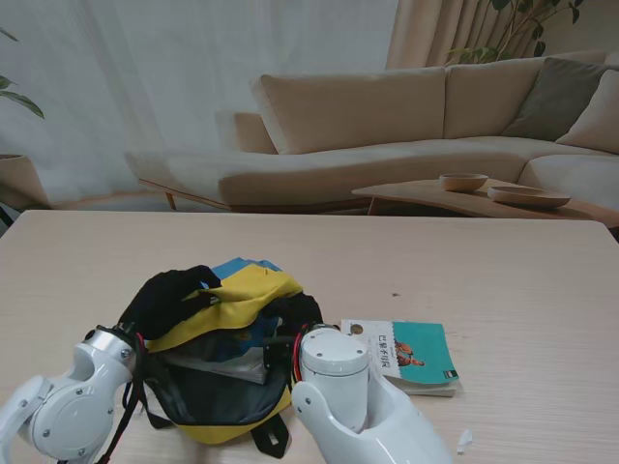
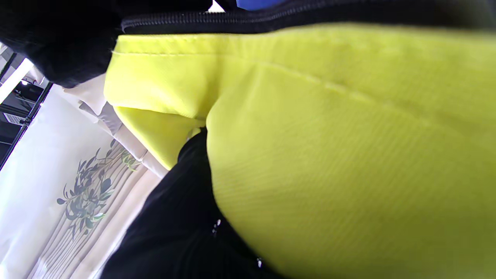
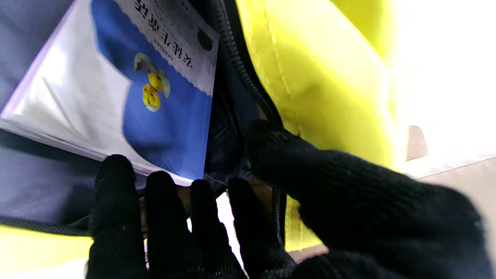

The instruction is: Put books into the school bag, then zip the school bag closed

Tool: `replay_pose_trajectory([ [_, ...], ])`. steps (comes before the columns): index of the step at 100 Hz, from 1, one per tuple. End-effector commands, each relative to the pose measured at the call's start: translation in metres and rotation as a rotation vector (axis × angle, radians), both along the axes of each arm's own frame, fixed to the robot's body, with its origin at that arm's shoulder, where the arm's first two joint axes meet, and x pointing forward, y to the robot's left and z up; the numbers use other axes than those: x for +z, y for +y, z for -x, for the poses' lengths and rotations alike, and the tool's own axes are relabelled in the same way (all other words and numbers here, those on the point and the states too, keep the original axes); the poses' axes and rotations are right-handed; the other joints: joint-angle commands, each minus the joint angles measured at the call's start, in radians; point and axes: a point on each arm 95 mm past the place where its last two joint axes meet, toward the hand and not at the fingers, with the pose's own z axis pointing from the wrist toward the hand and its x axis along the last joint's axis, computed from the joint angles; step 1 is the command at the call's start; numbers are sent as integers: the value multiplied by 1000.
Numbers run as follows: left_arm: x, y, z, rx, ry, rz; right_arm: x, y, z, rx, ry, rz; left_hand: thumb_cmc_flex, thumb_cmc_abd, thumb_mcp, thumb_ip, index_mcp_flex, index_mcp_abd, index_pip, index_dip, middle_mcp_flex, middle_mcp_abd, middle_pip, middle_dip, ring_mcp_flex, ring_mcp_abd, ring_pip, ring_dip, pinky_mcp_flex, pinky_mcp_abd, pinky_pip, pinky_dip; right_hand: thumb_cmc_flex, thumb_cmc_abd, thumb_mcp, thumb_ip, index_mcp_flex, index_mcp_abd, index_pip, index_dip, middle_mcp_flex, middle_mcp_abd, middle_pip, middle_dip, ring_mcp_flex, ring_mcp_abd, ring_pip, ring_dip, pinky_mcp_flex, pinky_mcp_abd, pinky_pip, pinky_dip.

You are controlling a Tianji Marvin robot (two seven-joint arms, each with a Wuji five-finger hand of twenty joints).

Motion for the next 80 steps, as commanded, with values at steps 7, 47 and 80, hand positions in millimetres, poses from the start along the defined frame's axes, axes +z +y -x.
replay_pose_trajectory([
  [7, 1, -3, 0, -5, 12, 10, 0, -11, 11, 20, -4, -32, 74, 50, 13, 12, 18, -37, 137, 75, 15, -17, 41, -1, 6, 24, 19, 17, -11, 27, 37, 20, -35, 12, -23, 20, -8, 11, -6, -17, -24, -1, 10, -13, -32, -2, -14, -15, 2, -11, -3, 1],
  [47, -8, -7, 2, -18, 49, 22, 12, -68, 38, 125, -106, -71, 74, 53, 9, 14, 17, -37, 129, 70, 9, -16, 36, -3, -9, 27, 9, 15, -25, 21, 30, 17, -73, 50, -52, 30, 39, -43, 72, 32, 55, -48, 14, -2, -133, -38, 284, 152, -136, -21, 230, 90],
  [80, -15, -9, 18, -61, 162, -17, 18, -121, 34, 139, -220, 41, 35, 41, -12, 18, 6, -22, 89, 29, -15, 2, -39, -4, -56, 45, -54, -3, -76, 9, 1, -6, -88, 47, -53, 31, 50, -52, 98, 49, 76, -60, 30, 7, -142, -44, 342, 181, -277, -45, 471, 285],
])
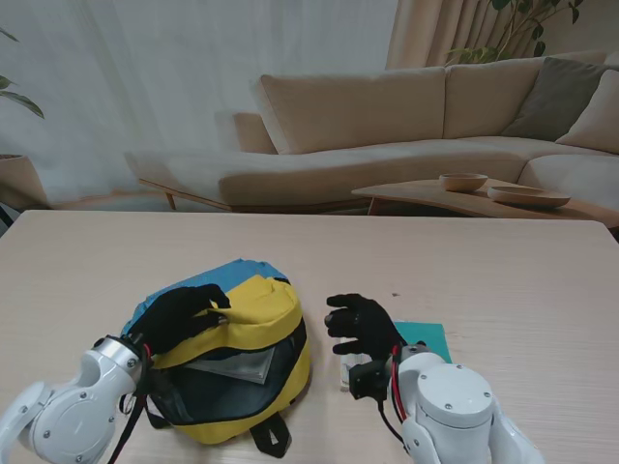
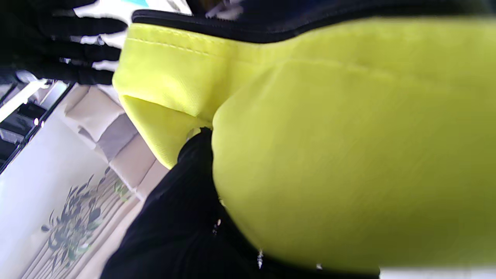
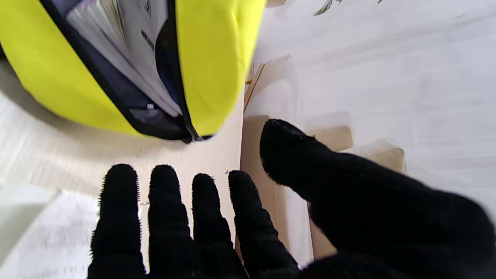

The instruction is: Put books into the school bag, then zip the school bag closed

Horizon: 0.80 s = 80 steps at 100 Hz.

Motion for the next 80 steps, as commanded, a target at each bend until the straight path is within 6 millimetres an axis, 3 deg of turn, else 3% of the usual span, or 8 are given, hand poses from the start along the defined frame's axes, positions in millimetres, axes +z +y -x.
replay_pose_trajectory([
  [1, 0, -2, 8, -9, 17, -8, 2, -7, -3, -3, -27, 26, 34, 40, -11, 19, 13, -22, 89, 29, -4, 1, -3, -4, -16, 36, -14, -3, -22, 10, 0, -7, -27, -1, -13, 30, 19, -32, 16, 9, 15, -32, 17, 8, -29, -21, 24, 11, -5, -35, 31, 23],
  [18, -5, -1, 19, -22, 118, -88, 1, -27, -16, -43, -52, 83, -77, 27, 16, 27, 0, -3, 45, 29, -41, 19, -68, -7, -57, 46, -78, -15, -61, 3, -26, -39, -27, -3, -12, 30, 22, -33, 13, 8, 14, -32, 16, 8, -34, -21, 24, 12, -10, -35, 32, 31],
  [28, -9, 0, 23, -43, 176, -148, 0, -36, -23, -59, -60, 109, -171, 13, 39, 34, -30, 27, -52, 3, -105, 22, -125, -99, -106, 30, -159, -40, -95, -15, -79, -71, -28, -3, -15, 29, 23, -37, 13, 8, 14, -36, 15, 7, -35, -23, 23, 11, -15, -39, 29, 33],
  [33, -10, 0, 26, -53, 200, -168, -1, -40, -25, -57, -71, 128, -225, 14, 28, 40, -53, 24, -118, -40, -138, 27, -195, -133, -135, 21, -228, -76, -116, -20, -127, -93, -35, -2, -16, 29, 25, -40, 15, 9, 17, -39, 15, 7, -36, -26, 23, 11, -14, -39, 30, 35],
  [45, -10, 2, 31, -59, 196, -191, -4, -50, -28, -29, -121, 197, -443, 83, 74, 52, -108, 45, -336, -179, -231, 28, -404, -254, -209, -6, -402, -171, -170, -33, -258, -131, -60, -3, -17, 35, 52, -78, 48, 27, 46, -80, 27, 13, -35, -52, 36, 18, -26, -35, 45, 50],
  [60, -5, 2, 34, -44, 123, -170, -9, -65, -30, 45, -219, 364, -467, 84, 37, 48, -149, 31, -422, -264, -304, 37, -537, -343, -271, -21, -525, -220, -215, -41, -372, -143, -103, -27, 8, 45, 109, -131, 143, 122, 107, -125, 102, 50, -10, -83, 140, 72, -16, 5, 94, 87],
  [70, -2, 1, 33, -37, 72, -176, -11, -75, -31, 90, -270, 465, -459, 79, 34, 49, -160, 16, -439, -288, -332, 24, -578, -368, -295, -30, -589, -246, -231, -55, -462, -157, -111, -15, -15, 45, 118, -155, 185, 198, 101, -140, 197, 88, -18, -96, 246, 125, -13, 9, 116, 106],
  [80, -1, -1, 31, -45, 40, -184, -16, -85, -31, 135, -327, 578, -449, 80, 38, 50, -181, -3, -447, -296, -359, 5, -595, -376, -319, -46, -626, -262, -246, -67, -508, -161, -120, -14, -30, 45, 116, -177, 195, 218, 98, -159, 219, 96, -16, -106, 266, 135, -5, 2, 124, 111],
])
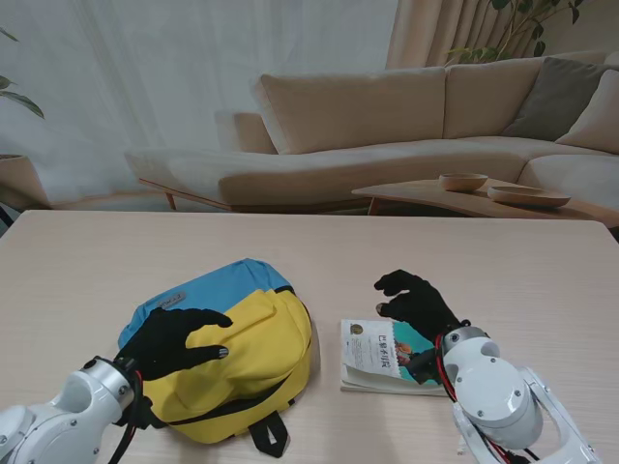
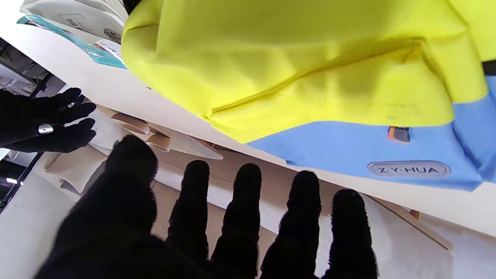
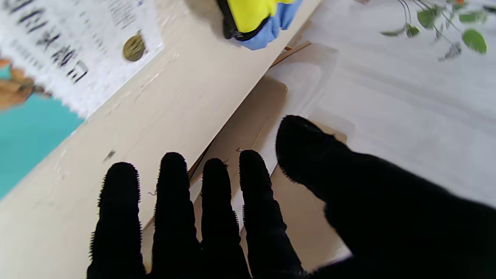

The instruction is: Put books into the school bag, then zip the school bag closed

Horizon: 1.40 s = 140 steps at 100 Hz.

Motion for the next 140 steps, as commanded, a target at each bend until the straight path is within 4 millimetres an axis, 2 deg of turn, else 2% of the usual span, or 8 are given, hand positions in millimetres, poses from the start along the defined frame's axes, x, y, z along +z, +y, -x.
replay_pose_trajectory([
  [1, 1, -6, 1, -18, -1, 16, -10, -7, 3, 20, 6, 46, -5, 26, -19, 30, -40, -29, -7, -20, -33, -18, -9, -23, -24, -21, -36, -26, -30, -29, -53, -25, -49, -5, -25, 26, 11, -40, 19, 23, 6, -47, 31, 20, -23, -32, 23, 16, 7, -3, 32, 24],
  [34, -4, -11, -9, -4, -77, 29, -35, -35, 1, 150, -63, 425, 2, 20, 14, 34, -28, -13, 13, -20, -15, -14, 4, -14, -5, -17, -41, -20, -20, -20, -74, -10, -59, 7, -11, 38, -46, -106, -63, -2, -3, -113, -59, -19, -44, -73, -95, -40, -27, -52, -25, 0],
  [57, -6, -9, -9, -15, -69, 29, -60, -36, -4, 226, -71, 651, -3, 18, 30, 32, -31, -12, 15, -22, -21, -16, 5, -14, -8, -21, -44, -19, -21, -22, -88, -6, -64, -26, -35, 28, -97, -142, -81, -15, -38, -146, -102, -34, -76, -101, -144, -64, -50, -75, -64, -21],
  [73, -6, -5, -9, -20, -65, 48, -73, -31, -1, 273, -70, 771, -6, 15, 39, 31, -30, -10, 16, -23, -19, -15, 6, -13, -6, -19, -44, -18, -20, -22, -92, -2, -72, -79, -60, 5, -213, -173, -111, -30, -158, -170, -154, -55, -150, -131, -204, -92, -86, -115, -119, -51],
  [88, -6, 0, -9, -23, -60, 69, -85, -25, 5, 258, -61, 840, -7, 12, 46, 30, -28, -7, 17, -25, -19, -13, 6, -14, -6, -19, -45, -18, -20, -22, -94, 1, -98, -71, -75, -7, -323, -166, -126, -36, -203, -169, -292, -125, -240, -146, -279, -135, -137, -147, -173, -90],
  [100, -6, 2, -10, -38, -51, 79, -91, -21, 7, 215, -57, 842, -10, 12, 52, 29, -27, -6, 16, -26, -17, -12, 7, -14, -3, -18, -44, -17, -20, -22, -95, 3, -79, -14, -62, 12, -291, -170, -115, -31, -200, -172, -249, -102, -226, -150, -278, -137, -136, -148, -170, -94],
  [129, -2, 3, -10, -58, -52, 90, -106, -24, 6, 223, -7, 910, -9, 11, 64, 29, -28, -3, 15, -28, -15, -14, 7, -14, 2, -18, -42, -16, -19, -22, -98, 7, -32, -65, -25, 4, -293, -181, -115, -34, -202, -181, -264, -110, -237, -164, -283, -139, -137, -149, -171, -97],
  [140, -2, 4, -9, -57, -56, 90, -111, -24, 6, 234, 6, 932, -9, 9, 70, 29, -30, 0, 15, -29, -15, -13, 7, -14, 2, -17, -42, -16, -16, -19, -98, 9, -26, -142, -12, -14, -362, -179, -129, -43, -200, -177, -375, -156, -286, -159, -303, -150, -162, -150, -187, -109],
])
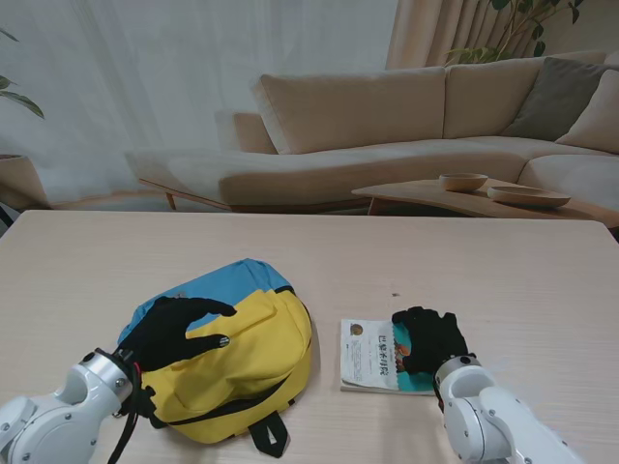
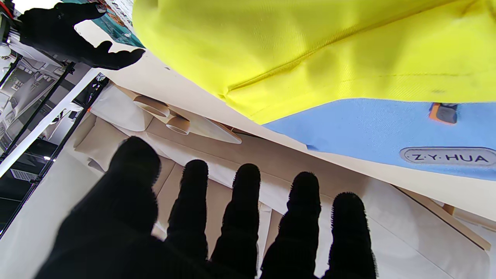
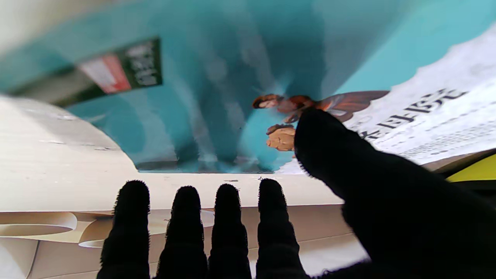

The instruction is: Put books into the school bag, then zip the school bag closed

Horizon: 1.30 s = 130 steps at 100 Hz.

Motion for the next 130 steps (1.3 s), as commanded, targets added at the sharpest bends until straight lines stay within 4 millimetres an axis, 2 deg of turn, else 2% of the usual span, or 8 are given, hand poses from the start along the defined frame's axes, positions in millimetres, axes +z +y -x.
replay_pose_trajectory([
  [1, 0, -2, 4, -10, 10, 0, -17, -2, 8, 0, 61, 31, -9, 8, 34, 28, -31, 11, 9, -19, -15, -3, 7, -5, 2, -16, -15, -6, -11, -9, -31, 18, 53, -101, 2, -4, -82, -16, -16, -20, -24, -29, -104, -50, -95, -13, -36, -21, -35, -16, -26, -23],
  [8, 0, -2, 4, -8, 8, 3, -18, -2, 9, 8, 74, 59, -11, 6, 36, 28, -30, 11, 9, -19, -14, -2, 8, -5, 3, -14, -15, -6, -10, -9, -31, 18, 39, -168, 10, -20, -98, -20, -174, -65, -28, -16, -259, -108, -128, 4, -71, -43, -58, -13, -44, -41],
  [23, 0, -1, 5, -9, 3, 4, -21, -2, 9, 10, 115, 72, -15, 2, 39, 26, -33, 11, 8, -21, -15, -5, 9, -5, 4, -15, -14, -6, -10, -9, -32, 19, 16, -233, 18, -38, -70, -36, -552, 274, -35, 15, -367, -145, -138, 22, -155, -89, -77, -7, -67, -72],
  [47, 0, -2, 5, -16, 9, -3, -25, -6, 11, 21, 227, 72, -19, 1, 44, 25, -37, 12, 8, -22, -18, -5, 8, -6, 2, -15, -15, -7, -10, -9, -33, 21, -29, -226, -5, -47, -53, -41, -620, 286, -28, 51, -339, -132, -137, 25, -158, -92, -84, 3, -88, -85],
  [70, 1, -3, 5, -20, 7, -6, -34, -7, 10, 8, 247, 69, -20, -3, 49, 25, -37, 12, 9, -22, -18, -5, 10, -6, 3, -17, -14, -7, -10, -9, -34, 22, -7, -233, 7, -42, -54, -24, -557, 377, -34, 61, 92, 41, -95, 18, -50, -33, -56, 17, -61, -73],
  [88, 1, -3, 5, -22, 6, -8, -41, -5, 8, -1, 249, 64, -21, -4, 52, 24, -38, 13, 10, -22, -17, -6, 12, -4, 3, -17, -13, -8, -10, -9, -34, 23, 10, -258, 32, -43, -79, -6, -257, 185, 38, 43, 328, 118, -47, 15, 47, 20, -36, 29, -29, -44],
  [104, 0, -3, 5, -25, 5, -13, -48, -4, 6, -6, 250, 64, -23, -6, 53, 24, -41, 12, 10, -23, -18, -8, 17, -1, 1, -19, -13, -8, -10, -9, -34, 23, 58, -305, 71, -45, -76, 21, -119, 107, 68, -7, 531, 208, -19, 2, 192, 95, -14, 34, 23, -10],
  [130, 0, -4, 5, -34, 3, -18, -60, -2, 3, -5, 221, 74, -24, -12, 57, 23, -47, 12, 10, -23, -29, -10, 20, 3, -8, -25, -18, -11, -8, -16, -37, 22, 171, -375, 138, -43, -58, 31, 2, 25, 118, -145, 684, 608, -4, -55, 585, 287, 6, 34, 98, 47],
])
